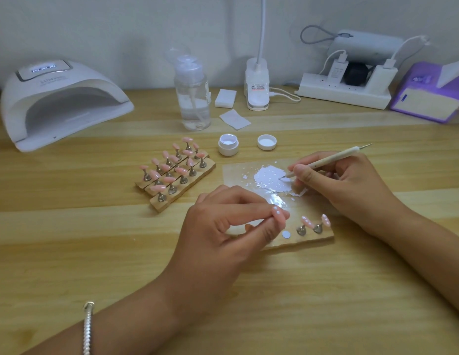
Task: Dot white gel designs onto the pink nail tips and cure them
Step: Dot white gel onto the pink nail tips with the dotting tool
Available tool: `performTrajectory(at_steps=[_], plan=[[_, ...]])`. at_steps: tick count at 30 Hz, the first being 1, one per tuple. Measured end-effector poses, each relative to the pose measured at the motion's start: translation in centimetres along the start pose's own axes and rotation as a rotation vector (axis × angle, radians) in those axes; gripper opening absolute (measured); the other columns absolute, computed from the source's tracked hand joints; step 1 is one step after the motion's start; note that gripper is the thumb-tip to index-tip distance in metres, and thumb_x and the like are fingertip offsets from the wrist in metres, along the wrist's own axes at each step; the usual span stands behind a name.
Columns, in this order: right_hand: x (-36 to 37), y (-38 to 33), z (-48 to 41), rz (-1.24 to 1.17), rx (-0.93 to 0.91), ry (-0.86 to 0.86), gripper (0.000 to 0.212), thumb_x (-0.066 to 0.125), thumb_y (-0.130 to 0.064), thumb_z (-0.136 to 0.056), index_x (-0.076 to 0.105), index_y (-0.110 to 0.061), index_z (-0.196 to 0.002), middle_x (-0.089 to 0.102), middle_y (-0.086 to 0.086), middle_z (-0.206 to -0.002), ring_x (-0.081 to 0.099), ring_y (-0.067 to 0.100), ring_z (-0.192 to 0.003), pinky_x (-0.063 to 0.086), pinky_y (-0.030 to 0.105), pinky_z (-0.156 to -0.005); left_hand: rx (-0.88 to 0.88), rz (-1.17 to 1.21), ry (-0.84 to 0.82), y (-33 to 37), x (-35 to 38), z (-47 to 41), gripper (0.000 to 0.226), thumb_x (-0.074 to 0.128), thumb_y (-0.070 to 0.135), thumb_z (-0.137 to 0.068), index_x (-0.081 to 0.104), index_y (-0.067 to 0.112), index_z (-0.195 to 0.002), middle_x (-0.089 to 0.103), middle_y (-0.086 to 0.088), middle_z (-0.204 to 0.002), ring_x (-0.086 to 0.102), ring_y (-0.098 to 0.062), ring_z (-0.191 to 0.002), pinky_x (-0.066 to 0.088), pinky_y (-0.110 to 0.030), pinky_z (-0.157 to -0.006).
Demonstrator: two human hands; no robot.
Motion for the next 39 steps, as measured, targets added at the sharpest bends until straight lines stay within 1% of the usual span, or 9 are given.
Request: performTrajectory(at_steps=[6,9,12,14,18,22,28,35,39], plan=[[-0.7,-0.9,0.2,0.096,-0.04,0.086,0.013,0.067,-0.022,-0.092,0.075,-0.016,-0.082,0.072,-0.003,-0.074,0.061,-0.004,-0.069,0.041,0.007,-0.062,0.012,-0.015,0.002,-0.1,0.0,0.0,0.01,0.07,0.037,-0.088,0.079,0.034,-0.09,0.071,0.015,-0.087,0.066,-0.016,-0.088,0.046,-0.055,-0.081],[-1.2,-1.3,0.4,0.109,-0.048,0.141,0.017,0.065,-0.031,-0.093,0.075,-0.02,-0.085,0.073,-0.006,-0.076,0.062,0.001,-0.074,0.043,0.021,-0.069,0.02,-0.022,-0.001,-0.2,0.1,0.0,0.012,0.068,0.038,-0.088,0.079,0.034,-0.09,0.071,0.014,-0.088,0.066,-0.017,-0.087,0.047,-0.054,-0.081],[-1.5,-2.4,0.8,-0.032,-0.085,0.17,0.018,0.065,-0.035,-0.09,0.074,-0.019,-0.091,0.075,-0.006,-0.08,0.07,0.005,-0.081,0.048,0.015,-0.074,0.027,-0.031,0.004,-0.2,0.1,0.0,0.012,0.068,0.038,-0.088,0.079,0.034,-0.09,0.071,0.014,-0.088,0.066,-0.018,-0.085,0.047,-0.054,-0.08],[-1.4,-3.6,1.3,-0.113,-0.145,0.167,0.015,0.069,-0.034,-0.088,0.072,-0.019,-0.09,0.075,-0.006,-0.079,0.07,0.006,-0.079,0.049,0.012,-0.071,0.026,-0.025,0.005,-0.1,0.0,0.0,0.012,0.069,0.038,-0.087,0.079,0.035,-0.091,0.071,0.014,-0.087,0.066,-0.018,-0.086,0.047,-0.054,-0.08],[-0.6,-6.1,2.3,-0.235,-0.256,0.125,0.015,0.075,-0.038,-0.082,0.068,-0.026,-0.077,0.066,-0.005,-0.066,0.061,0.014,-0.058,0.048,0.023,-0.053,0.018,-0.028,0.006,-0.1,0.1,-0.1,0.008,0.072,0.035,-0.087,0.079,0.035,-0.091,0.071,0.015,-0.088,0.066,-0.016,-0.089,0.048,-0.054,-0.081],[1.4,-6.9,3.1,-0.356,-0.206,0.032,0.025,0.07,-0.037,-0.087,0.065,-0.023,-0.067,0.058,-0.003,-0.054,0.058,0.019,-0.047,0.044,0.026,-0.043,0.011,-0.038,0.005,0.0,0.0,-0.1,0.01,0.071,0.031,-0.086,0.08,0.029,-0.087,0.071,0.016,-0.087,0.066,-0.013,-0.091,0.048,-0.053,-0.082],[2.4,-7.2,4.0,-0.325,-0.2,0.021,0.023,0.074,-0.029,-0.082,0.065,-0.016,-0.065,0.062,0.006,-0.053,0.058,0.024,-0.042,0.046,0.024,-0.042,0.002,-0.025,0.001,-0.1,0.0,-0.1,0.012,0.071,0.031,-0.086,0.081,0.025,-0.088,0.071,0.012,-0.087,0.066,-0.019,-0.091,0.047,-0.054,-0.082],[3.1,-7.0,4.3,-0.274,-0.163,0.023,0.034,0.061,-0.033,-0.092,0.059,-0.017,-0.063,0.062,0.004,-0.051,0.06,0.019,-0.042,0.044,0.023,-0.044,0.002,-0.003,-0.01,-0.3,0.1,0.0,0.014,0.069,0.028,-0.088,0.08,0.021,-0.085,0.071,0.011,-0.087,0.066,-0.02,-0.091,0.045,-0.057,-0.082],[3.1,-7.1,4.4,-0.288,-0.173,0.037,0.037,0.065,-0.03,-0.094,0.057,-0.012,-0.062,0.062,0.003,-0.05,0.06,0.017,-0.041,0.046,0.022,-0.044,0.004,-0.006,-0.017,-0.4,0.1,0.0,0.013,0.069,0.027,-0.088,0.08,0.022,-0.086,0.07,0.011,-0.087,0.065,-0.02,-0.091,0.045,-0.057,-0.082]])
Point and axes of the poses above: each hand's wrist, its own z-axis away from the middle knuckle, its own x-axis out of the palm, y = z × x, the point moved 7 cm from there along -z, towards the middle knuckle
